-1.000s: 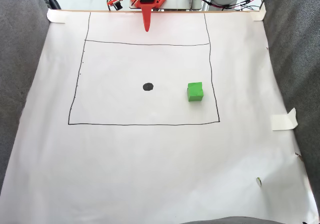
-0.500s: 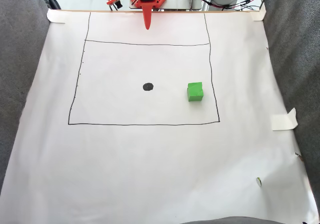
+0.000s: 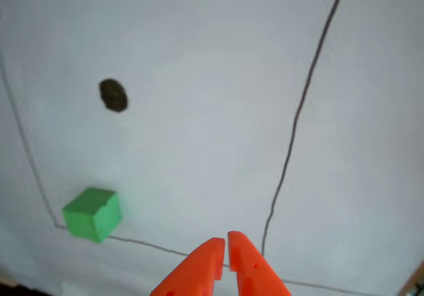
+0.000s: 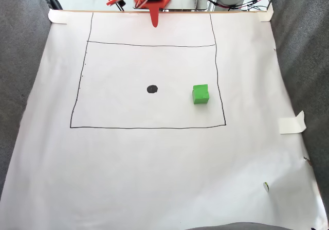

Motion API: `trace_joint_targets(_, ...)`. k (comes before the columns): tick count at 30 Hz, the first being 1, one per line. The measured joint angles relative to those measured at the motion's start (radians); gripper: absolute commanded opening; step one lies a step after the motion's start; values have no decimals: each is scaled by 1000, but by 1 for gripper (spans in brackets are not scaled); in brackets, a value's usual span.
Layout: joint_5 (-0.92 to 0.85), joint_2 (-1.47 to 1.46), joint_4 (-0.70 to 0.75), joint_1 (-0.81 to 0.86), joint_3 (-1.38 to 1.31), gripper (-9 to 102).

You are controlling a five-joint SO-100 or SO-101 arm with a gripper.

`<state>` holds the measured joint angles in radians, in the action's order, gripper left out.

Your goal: Grasp the colored block, Place it on the black dot, and then return the arm to the default position.

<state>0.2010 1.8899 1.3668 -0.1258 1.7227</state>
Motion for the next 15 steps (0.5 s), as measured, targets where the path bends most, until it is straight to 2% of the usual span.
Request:
trace_joint_targets(6,12,-204,167,-41,-319,0)
trace_joint_targets(15,25,-316,201,-66,-515,0)
